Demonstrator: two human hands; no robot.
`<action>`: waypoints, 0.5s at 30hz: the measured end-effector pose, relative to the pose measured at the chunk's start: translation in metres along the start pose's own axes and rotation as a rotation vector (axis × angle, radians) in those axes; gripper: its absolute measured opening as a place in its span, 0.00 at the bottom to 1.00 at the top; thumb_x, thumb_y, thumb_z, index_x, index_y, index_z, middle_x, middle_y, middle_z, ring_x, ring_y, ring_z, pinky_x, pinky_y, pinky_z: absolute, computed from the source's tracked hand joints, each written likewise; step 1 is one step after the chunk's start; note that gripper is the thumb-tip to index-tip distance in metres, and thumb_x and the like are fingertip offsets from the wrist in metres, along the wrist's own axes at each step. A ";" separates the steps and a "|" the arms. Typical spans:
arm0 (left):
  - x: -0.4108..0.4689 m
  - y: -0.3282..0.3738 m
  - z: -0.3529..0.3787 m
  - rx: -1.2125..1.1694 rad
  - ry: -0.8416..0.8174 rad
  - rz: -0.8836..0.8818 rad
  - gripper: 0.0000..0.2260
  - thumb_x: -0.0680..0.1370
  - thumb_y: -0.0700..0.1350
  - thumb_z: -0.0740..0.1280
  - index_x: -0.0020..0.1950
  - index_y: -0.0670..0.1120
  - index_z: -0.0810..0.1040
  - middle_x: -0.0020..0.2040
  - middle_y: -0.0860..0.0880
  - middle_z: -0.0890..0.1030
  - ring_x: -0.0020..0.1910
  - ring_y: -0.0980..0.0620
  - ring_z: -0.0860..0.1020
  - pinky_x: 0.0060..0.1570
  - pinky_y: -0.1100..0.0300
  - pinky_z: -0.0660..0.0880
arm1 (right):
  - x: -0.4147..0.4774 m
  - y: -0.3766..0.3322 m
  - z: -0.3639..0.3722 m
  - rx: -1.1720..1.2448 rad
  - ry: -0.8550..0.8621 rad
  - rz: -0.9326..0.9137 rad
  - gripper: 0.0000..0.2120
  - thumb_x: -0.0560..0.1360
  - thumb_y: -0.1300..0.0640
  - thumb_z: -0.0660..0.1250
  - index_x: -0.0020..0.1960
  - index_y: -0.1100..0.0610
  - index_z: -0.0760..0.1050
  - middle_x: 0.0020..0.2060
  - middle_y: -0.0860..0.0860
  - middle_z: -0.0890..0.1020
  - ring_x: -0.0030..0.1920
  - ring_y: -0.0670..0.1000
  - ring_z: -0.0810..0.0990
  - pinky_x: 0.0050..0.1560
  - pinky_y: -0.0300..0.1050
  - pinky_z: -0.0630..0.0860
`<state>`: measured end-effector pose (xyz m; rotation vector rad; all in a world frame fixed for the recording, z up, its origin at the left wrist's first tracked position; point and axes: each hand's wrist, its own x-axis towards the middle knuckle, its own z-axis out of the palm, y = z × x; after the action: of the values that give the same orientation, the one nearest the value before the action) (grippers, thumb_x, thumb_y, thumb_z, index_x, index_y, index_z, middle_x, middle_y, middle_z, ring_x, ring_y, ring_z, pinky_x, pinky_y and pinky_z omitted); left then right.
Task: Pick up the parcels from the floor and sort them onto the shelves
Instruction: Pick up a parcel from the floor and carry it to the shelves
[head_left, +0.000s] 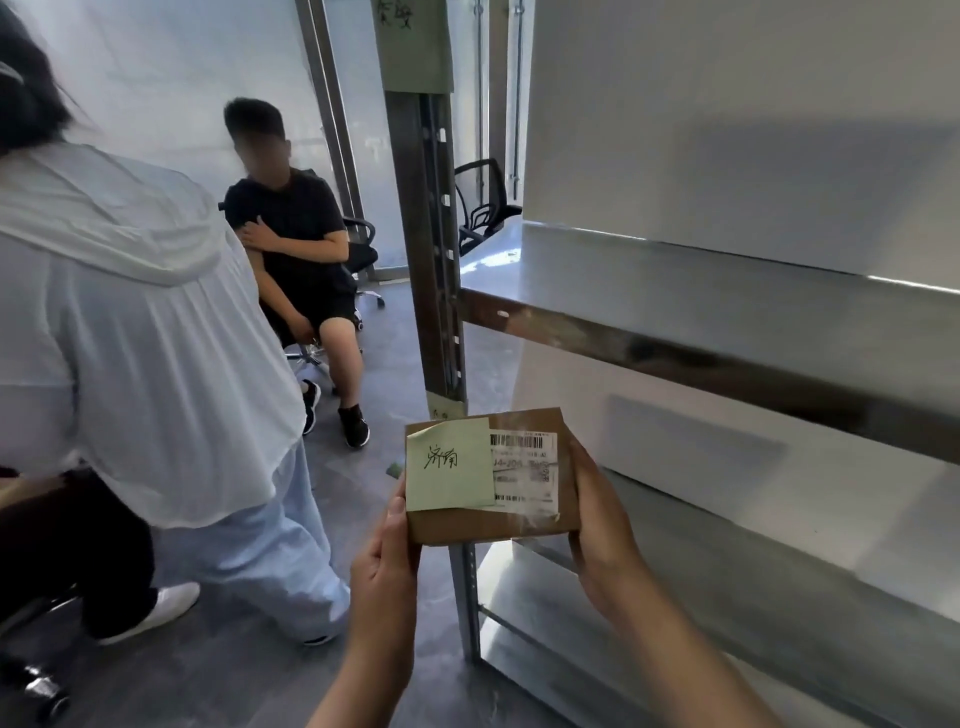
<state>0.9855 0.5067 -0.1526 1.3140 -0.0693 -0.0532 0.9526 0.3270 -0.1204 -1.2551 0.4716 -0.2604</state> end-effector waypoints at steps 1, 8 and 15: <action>0.004 -0.004 0.001 -0.007 -0.022 -0.010 0.16 0.87 0.45 0.56 0.67 0.55 0.81 0.64 0.58 0.84 0.65 0.62 0.79 0.66 0.58 0.73 | 0.002 0.002 -0.003 0.000 0.015 -0.003 0.23 0.83 0.39 0.55 0.60 0.49 0.83 0.52 0.49 0.89 0.52 0.50 0.88 0.49 0.43 0.82; 0.043 -0.027 0.004 -0.021 -0.218 -0.095 0.21 0.79 0.58 0.62 0.70 0.55 0.80 0.70 0.54 0.80 0.72 0.55 0.75 0.75 0.47 0.66 | 0.019 0.016 -0.012 0.000 0.215 -0.010 0.23 0.84 0.41 0.55 0.67 0.52 0.79 0.57 0.51 0.87 0.57 0.52 0.86 0.58 0.48 0.82; 0.078 -0.039 0.012 0.024 -0.332 -0.162 0.15 0.86 0.51 0.59 0.69 0.54 0.80 0.68 0.57 0.81 0.71 0.57 0.76 0.75 0.48 0.68 | 0.036 0.029 -0.012 -0.024 0.382 0.019 0.21 0.83 0.40 0.57 0.62 0.49 0.83 0.54 0.48 0.88 0.55 0.48 0.87 0.55 0.47 0.79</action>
<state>1.0620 0.4790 -0.1855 1.3222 -0.2462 -0.4102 0.9759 0.3096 -0.1584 -1.2260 0.8155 -0.4837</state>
